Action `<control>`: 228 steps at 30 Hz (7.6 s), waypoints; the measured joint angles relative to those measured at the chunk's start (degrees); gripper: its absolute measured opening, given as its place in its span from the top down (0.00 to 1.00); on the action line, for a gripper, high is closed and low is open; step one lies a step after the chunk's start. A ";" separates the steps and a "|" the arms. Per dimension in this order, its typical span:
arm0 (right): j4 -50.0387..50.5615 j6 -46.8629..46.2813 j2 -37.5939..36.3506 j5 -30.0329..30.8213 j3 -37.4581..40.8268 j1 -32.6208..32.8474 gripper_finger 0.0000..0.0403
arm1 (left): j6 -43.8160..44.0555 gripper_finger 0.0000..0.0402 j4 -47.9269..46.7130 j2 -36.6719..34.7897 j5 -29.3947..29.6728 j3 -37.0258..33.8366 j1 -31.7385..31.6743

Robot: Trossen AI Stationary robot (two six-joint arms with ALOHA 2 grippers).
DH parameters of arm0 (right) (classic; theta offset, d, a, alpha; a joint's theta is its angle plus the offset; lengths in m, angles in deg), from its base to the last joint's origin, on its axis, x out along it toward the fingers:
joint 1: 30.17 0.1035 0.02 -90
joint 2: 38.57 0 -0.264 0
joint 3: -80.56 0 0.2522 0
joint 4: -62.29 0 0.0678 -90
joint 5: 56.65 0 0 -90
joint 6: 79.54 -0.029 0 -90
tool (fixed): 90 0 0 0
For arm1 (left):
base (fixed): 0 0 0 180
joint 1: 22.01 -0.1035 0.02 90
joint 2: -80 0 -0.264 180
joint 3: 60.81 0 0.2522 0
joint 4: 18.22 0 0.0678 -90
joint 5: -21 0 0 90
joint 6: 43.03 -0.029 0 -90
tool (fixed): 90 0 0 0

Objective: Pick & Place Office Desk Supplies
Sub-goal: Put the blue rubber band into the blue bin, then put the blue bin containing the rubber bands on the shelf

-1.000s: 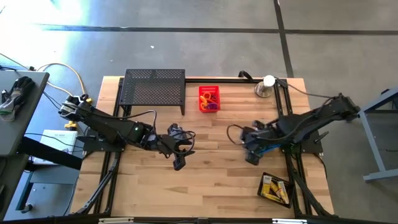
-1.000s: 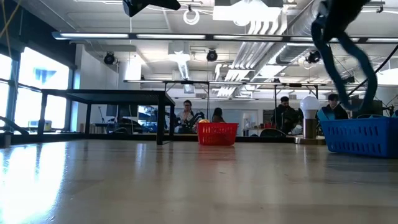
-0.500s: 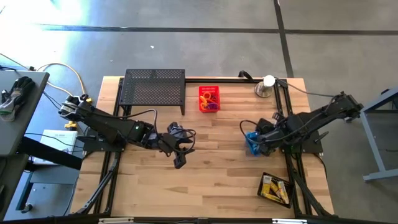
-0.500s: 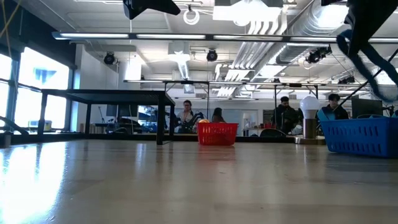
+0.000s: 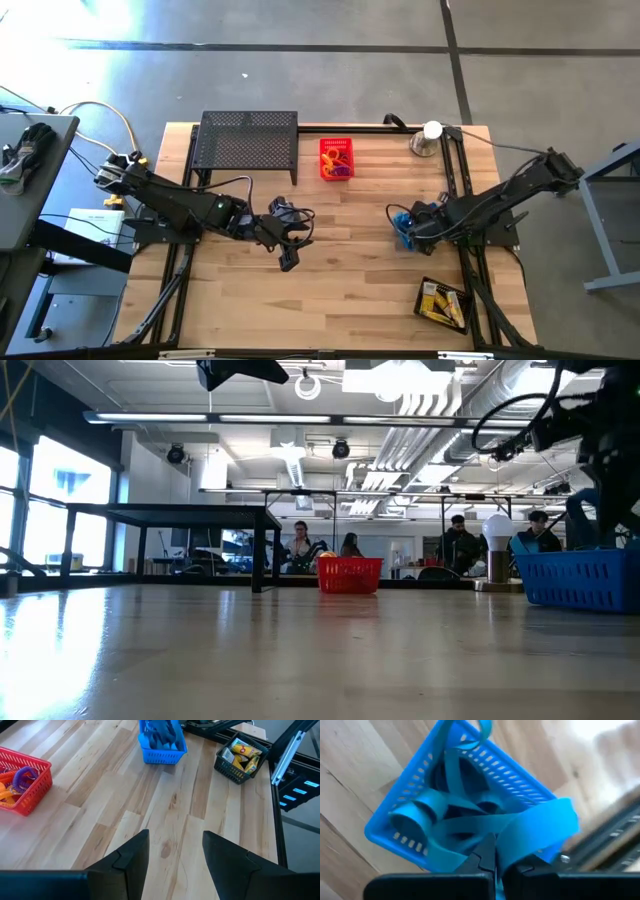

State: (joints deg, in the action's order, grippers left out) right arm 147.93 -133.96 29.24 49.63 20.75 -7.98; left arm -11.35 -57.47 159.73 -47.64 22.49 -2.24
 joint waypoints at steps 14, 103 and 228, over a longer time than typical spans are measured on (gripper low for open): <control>-13.30 -4.17 3.61 -12.95 4.85 -14.49 0.99 | 0.00 0.55 0.00 0.02 -0.11 0.00 -3.17; -25.00 -4.47 -12.95 -23.43 3.34 -14.61 0.59 | 0.32 0.55 -4.11 0.02 -0.41 -0.09 -1.97; -46.94 11.02 18.47 -17.05 -2.58 10.09 0.99 | -45.95 0.55 28.60 19.55 -21.36 -0.07 -6.84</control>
State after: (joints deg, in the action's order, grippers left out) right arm 100.99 -122.94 47.71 32.58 18.17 2.10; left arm -57.30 -28.88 179.27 -69.00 22.42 -9.07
